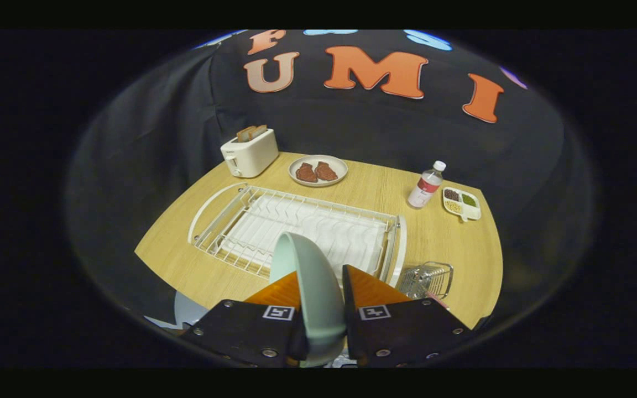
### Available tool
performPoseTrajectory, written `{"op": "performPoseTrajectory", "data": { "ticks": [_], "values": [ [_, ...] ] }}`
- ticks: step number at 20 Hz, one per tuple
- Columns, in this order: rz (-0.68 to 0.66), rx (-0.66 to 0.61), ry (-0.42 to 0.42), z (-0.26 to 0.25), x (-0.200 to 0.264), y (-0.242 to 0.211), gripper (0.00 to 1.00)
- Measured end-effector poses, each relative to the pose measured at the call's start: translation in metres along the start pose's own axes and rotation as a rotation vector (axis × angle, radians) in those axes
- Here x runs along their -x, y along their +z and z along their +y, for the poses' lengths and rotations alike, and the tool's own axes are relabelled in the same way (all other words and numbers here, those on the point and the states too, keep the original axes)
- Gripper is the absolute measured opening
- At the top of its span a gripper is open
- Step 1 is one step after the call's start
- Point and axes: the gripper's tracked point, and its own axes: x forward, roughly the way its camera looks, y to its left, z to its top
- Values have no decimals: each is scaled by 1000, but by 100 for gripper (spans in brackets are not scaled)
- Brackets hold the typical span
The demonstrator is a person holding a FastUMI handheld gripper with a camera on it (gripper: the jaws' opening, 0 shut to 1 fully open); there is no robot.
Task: Take the plate from the dish rack, then take the spoon from the basket and place it into the plate.
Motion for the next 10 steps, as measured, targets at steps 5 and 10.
{"op": "performPoseTrajectory", "data": {
  "ticks": [5, 10],
  "values": [
    [16, -125, 54, -7, -2, -45, 28],
    [47, -299, 110, -18, -18, -86, 28]
  ]
}}
